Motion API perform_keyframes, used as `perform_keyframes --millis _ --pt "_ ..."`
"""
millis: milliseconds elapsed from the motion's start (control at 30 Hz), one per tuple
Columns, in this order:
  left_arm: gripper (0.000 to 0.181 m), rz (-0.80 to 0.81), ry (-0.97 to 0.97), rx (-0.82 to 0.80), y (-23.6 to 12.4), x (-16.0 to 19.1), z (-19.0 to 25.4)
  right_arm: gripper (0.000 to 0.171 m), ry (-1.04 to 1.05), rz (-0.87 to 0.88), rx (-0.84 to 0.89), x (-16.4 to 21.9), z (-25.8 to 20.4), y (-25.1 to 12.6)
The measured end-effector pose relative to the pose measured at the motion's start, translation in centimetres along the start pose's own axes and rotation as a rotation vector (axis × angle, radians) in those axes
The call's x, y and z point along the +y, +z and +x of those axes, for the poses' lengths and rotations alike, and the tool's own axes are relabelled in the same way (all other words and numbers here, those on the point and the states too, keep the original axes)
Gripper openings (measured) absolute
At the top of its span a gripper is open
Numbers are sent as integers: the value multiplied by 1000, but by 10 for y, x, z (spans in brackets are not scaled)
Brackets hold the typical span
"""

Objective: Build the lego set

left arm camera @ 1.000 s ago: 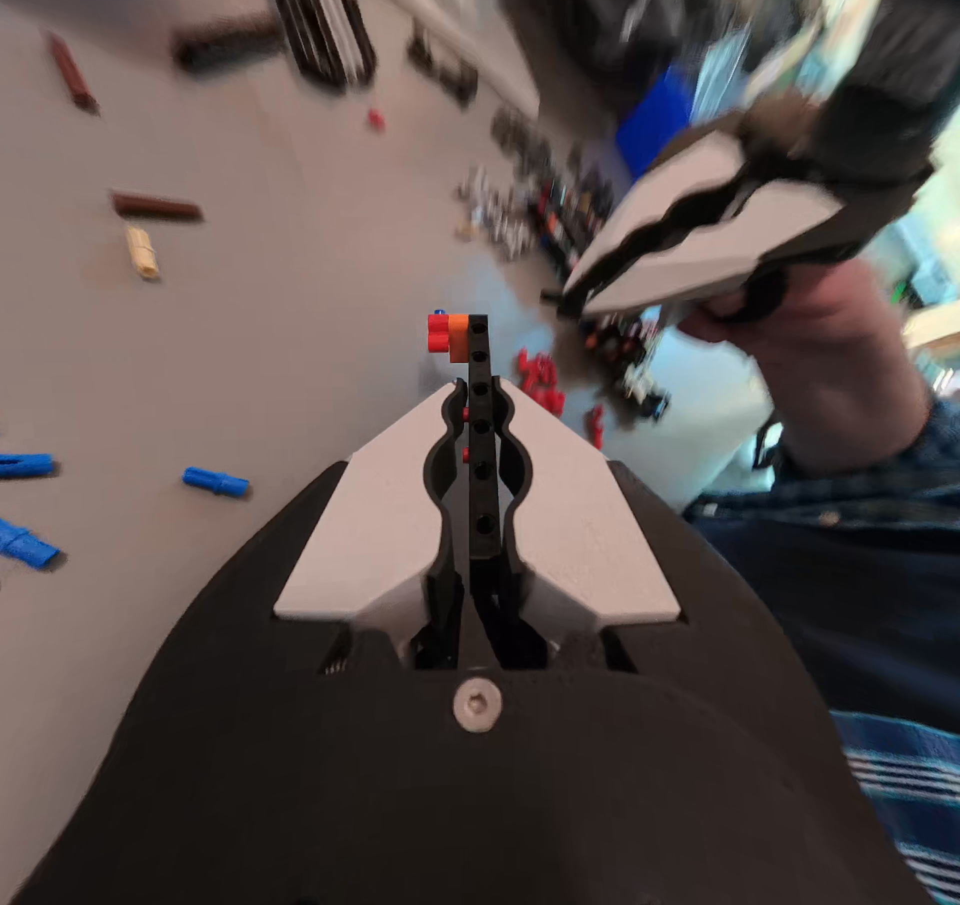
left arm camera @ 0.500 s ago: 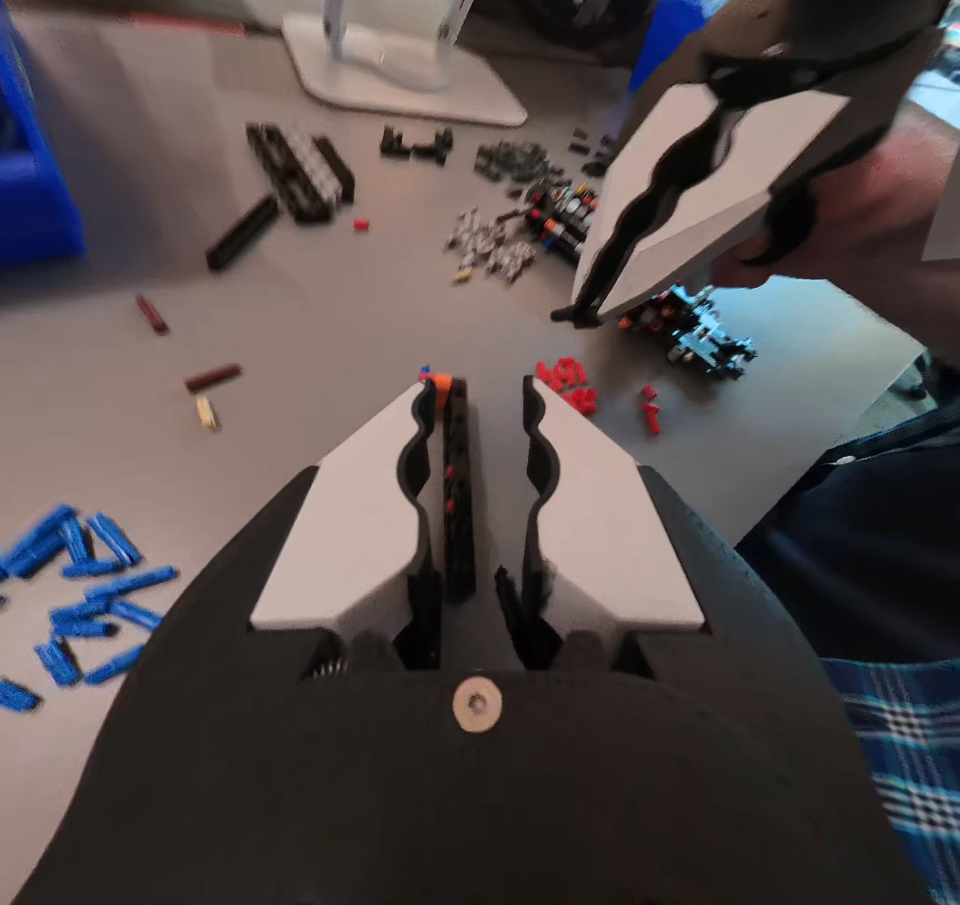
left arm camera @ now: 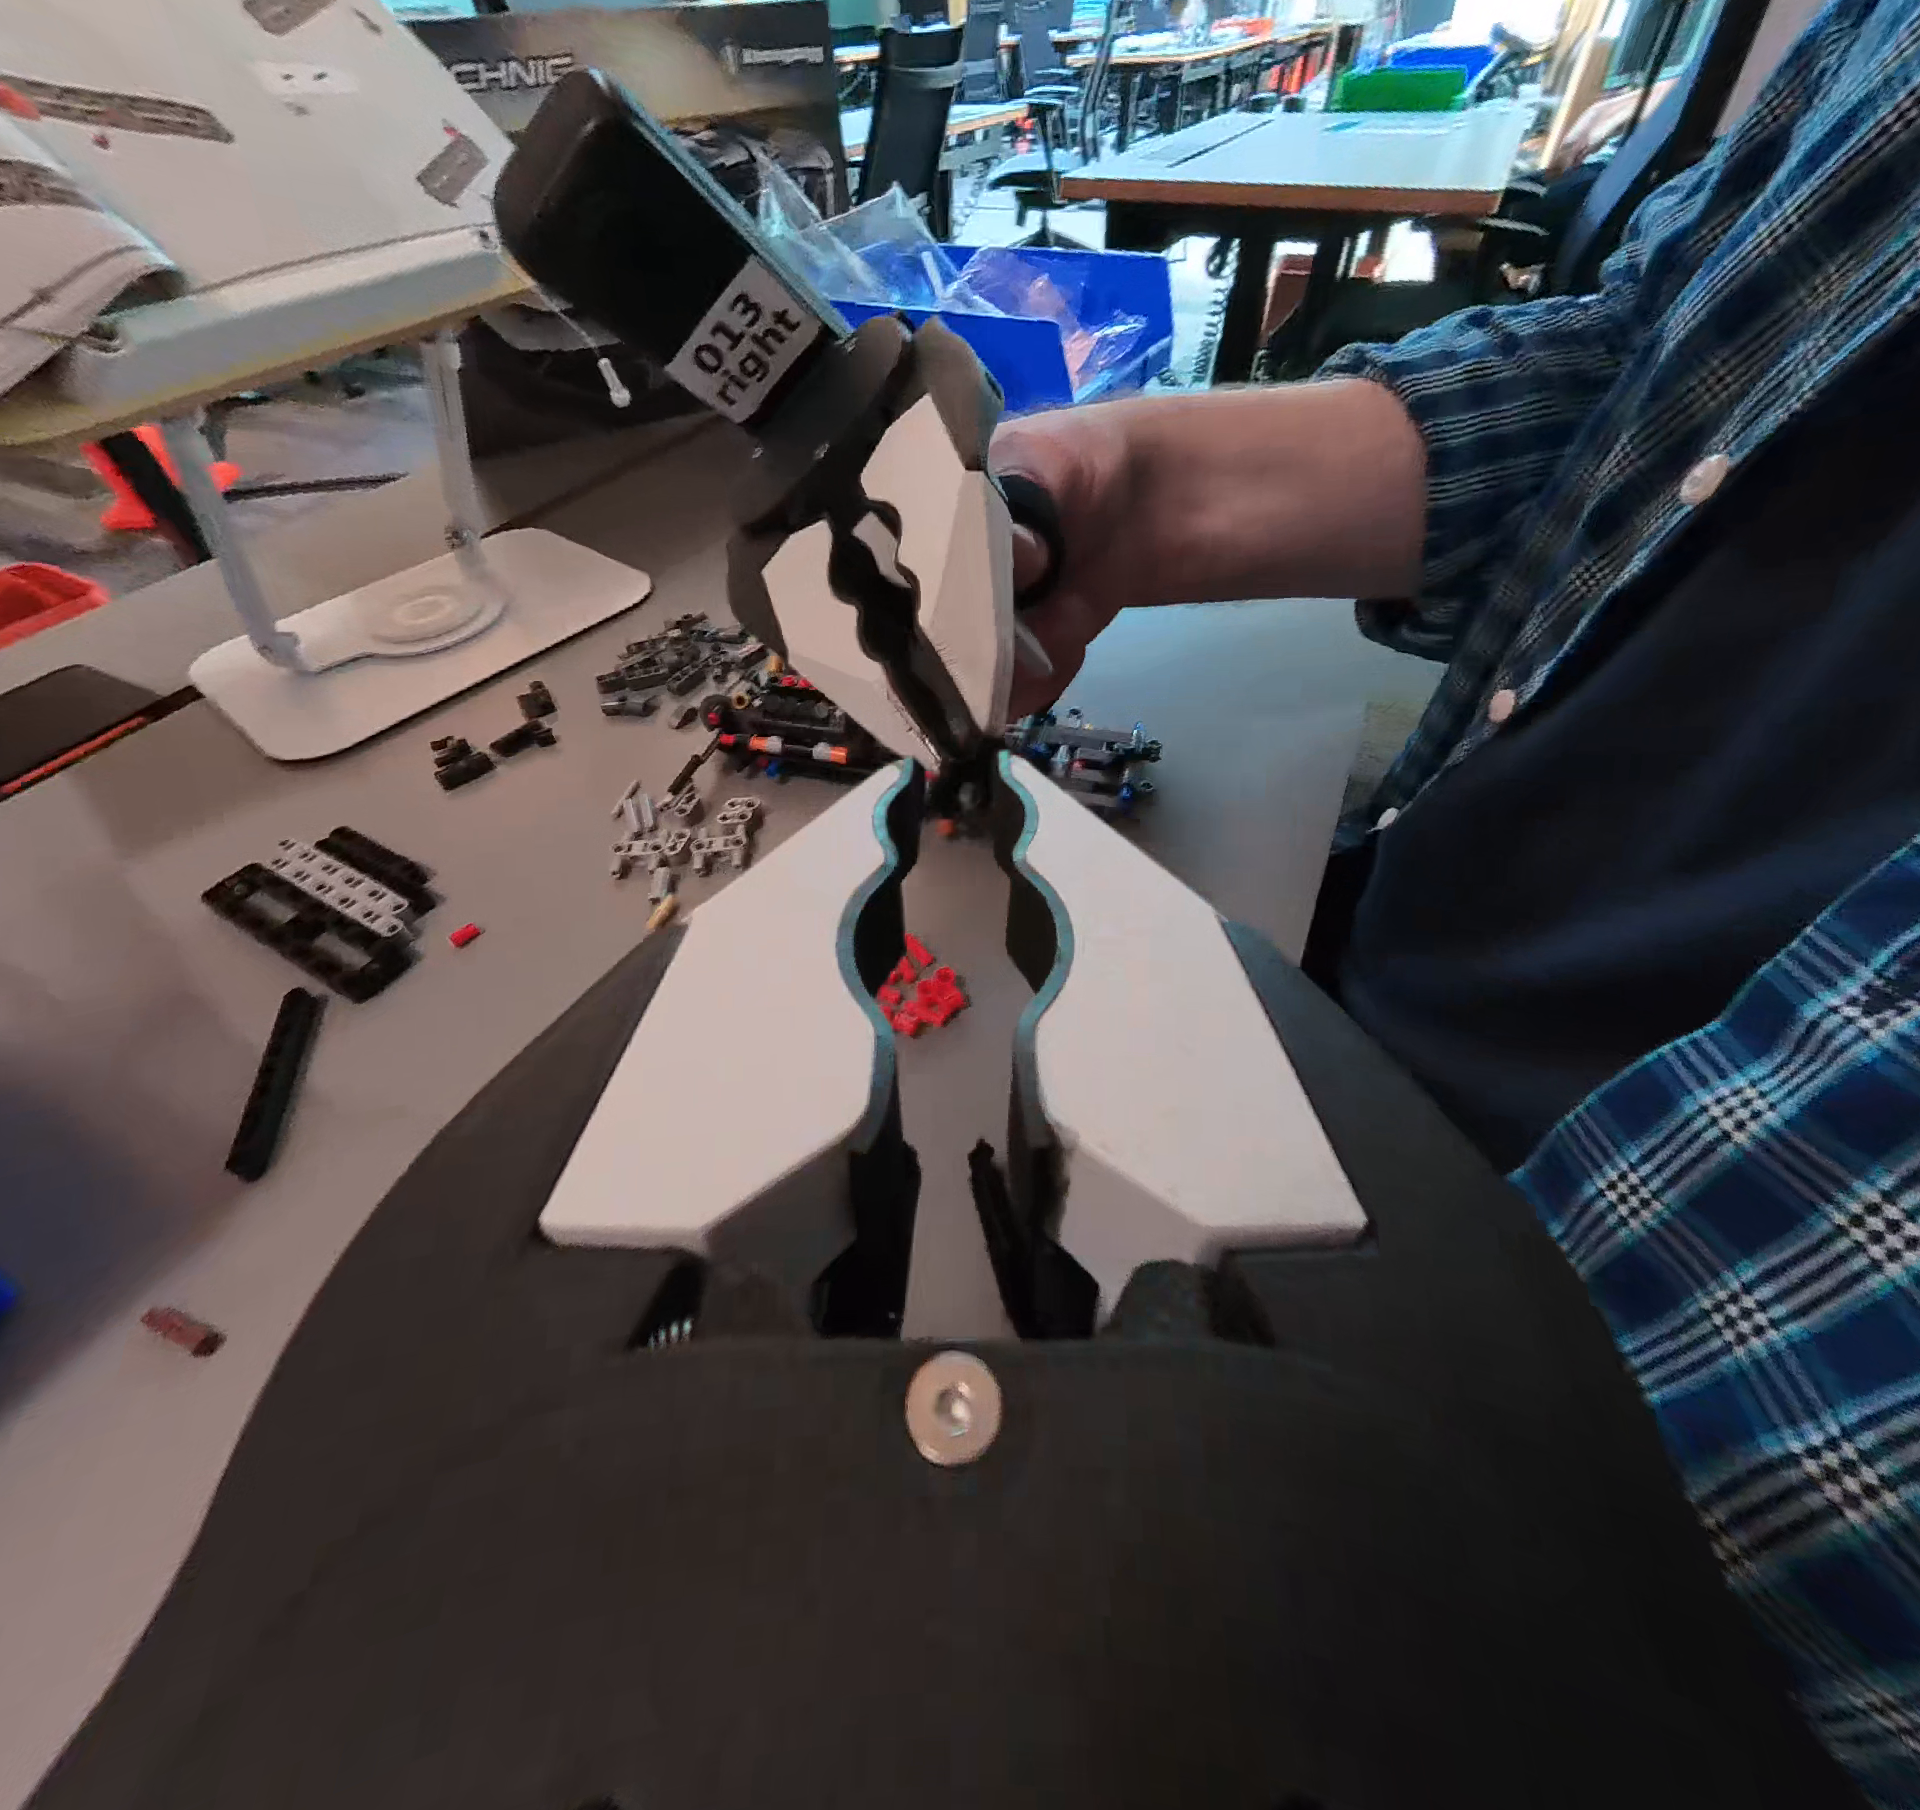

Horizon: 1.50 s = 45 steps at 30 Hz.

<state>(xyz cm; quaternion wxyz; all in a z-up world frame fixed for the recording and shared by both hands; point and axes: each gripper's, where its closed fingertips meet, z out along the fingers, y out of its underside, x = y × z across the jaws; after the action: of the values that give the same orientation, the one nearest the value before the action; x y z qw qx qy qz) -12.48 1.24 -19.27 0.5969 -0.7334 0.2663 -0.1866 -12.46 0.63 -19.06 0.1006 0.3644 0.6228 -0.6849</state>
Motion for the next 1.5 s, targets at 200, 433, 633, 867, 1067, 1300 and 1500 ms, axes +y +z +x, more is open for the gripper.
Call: perform_keyframes --millis 200,433,633,867,1067,1300,1500 --pt "5 18 -14 55 0 -4 10 4 14 3 -74 1 -9 1" --pt "3 -21 -162 32 -1 3 -2 15 -211 -80 283 -5 9 -8" --pt "3 -118 -134 38 7 8 -1 6 -485 -382 541 5 13 -6" --pt "3 -199 -69 40 6 12 2 5 -476 -482 544 18 18 -3" --pt "3 -267 -40 51 6 20 5 5 -468 -479 552 19 18 1" --pt "3 -276 -32 59 7 23 6 5 -455 -478 541 22 19 2" --pt "4 -275 -32 37 7 22 4 4 -451 -482 570 22 22 -1"
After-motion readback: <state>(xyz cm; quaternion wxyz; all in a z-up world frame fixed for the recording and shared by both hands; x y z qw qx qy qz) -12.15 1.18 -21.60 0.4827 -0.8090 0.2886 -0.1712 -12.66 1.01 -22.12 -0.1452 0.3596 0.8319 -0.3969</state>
